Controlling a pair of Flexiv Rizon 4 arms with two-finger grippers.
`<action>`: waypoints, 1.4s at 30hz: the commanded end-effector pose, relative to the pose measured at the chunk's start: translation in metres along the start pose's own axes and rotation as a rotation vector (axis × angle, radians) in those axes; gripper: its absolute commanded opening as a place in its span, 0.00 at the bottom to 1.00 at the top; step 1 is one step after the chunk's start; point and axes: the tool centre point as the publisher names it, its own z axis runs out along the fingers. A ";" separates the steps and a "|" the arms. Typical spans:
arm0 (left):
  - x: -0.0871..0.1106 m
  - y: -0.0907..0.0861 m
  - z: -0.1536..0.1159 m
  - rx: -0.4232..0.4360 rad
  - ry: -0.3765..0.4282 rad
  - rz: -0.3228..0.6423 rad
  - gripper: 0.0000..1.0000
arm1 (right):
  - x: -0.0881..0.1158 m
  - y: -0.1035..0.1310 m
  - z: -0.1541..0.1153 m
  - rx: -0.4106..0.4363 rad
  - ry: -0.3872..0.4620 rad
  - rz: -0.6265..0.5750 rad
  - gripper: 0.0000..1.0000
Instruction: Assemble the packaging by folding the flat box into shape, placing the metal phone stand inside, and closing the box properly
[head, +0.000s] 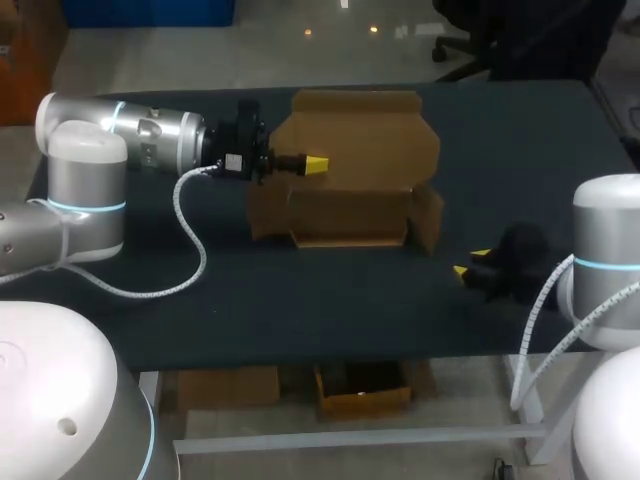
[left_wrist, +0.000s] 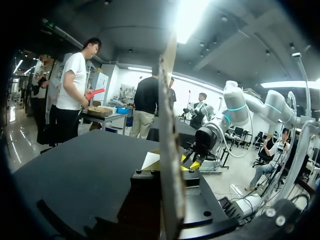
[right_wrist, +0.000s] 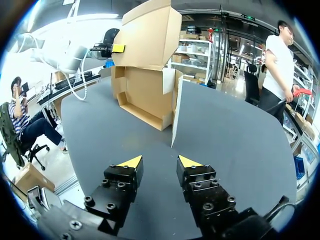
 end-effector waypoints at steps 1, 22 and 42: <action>0.003 0.005 -0.001 0.000 -0.005 0.000 0.00 | 0.001 0.002 0.002 0.004 0.003 -0.002 0.41; 0.002 0.006 -0.001 0.002 -0.008 -0.004 0.00 | 0.000 0.003 0.005 0.001 0.002 0.001 0.41; 0.002 0.006 -0.001 0.000 -0.009 -0.004 0.00 | -0.011 0.018 0.028 -0.038 0.007 0.006 0.42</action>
